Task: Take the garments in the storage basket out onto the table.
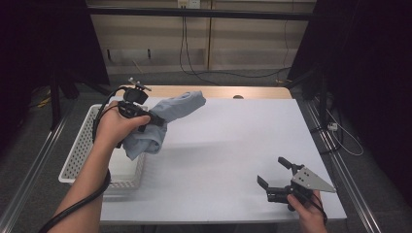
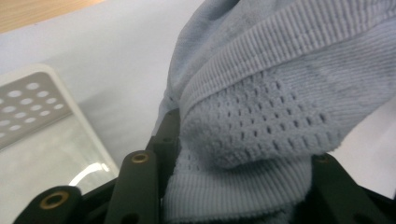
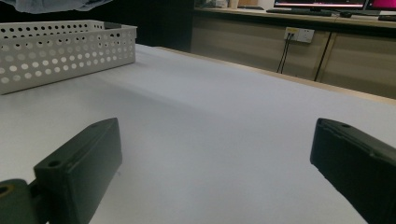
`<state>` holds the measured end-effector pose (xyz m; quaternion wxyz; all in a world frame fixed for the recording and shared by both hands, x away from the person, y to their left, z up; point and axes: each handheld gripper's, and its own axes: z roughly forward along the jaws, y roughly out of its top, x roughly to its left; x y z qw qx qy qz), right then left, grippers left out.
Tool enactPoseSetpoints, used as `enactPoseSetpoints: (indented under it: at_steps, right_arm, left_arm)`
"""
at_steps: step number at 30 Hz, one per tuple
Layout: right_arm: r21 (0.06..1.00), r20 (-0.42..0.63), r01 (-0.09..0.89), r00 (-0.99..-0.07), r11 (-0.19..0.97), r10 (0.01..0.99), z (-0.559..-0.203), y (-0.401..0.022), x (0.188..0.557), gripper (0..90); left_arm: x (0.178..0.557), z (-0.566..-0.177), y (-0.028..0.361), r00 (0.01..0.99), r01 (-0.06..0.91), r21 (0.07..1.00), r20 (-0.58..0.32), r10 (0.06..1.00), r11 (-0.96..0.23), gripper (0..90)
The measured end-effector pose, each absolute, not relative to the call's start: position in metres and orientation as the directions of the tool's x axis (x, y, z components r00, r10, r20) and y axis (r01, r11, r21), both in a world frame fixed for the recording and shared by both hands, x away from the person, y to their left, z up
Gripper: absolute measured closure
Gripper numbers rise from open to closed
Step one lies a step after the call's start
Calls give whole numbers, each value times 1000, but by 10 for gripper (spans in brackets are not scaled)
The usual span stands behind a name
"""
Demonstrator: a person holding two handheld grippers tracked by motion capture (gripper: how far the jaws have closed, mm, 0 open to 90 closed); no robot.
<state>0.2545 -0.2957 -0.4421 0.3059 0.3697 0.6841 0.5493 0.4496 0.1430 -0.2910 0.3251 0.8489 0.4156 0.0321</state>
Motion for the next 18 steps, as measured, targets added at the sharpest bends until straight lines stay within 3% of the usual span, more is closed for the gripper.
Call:
enactPoseSetpoints:
  at_steps: [18]
  right_arm:
    - [977,-15,170,-535,125,845,-442,-297,255,21]
  left_arm:
    - [443,-315,100,702,655,576,-223,676,-490,572]
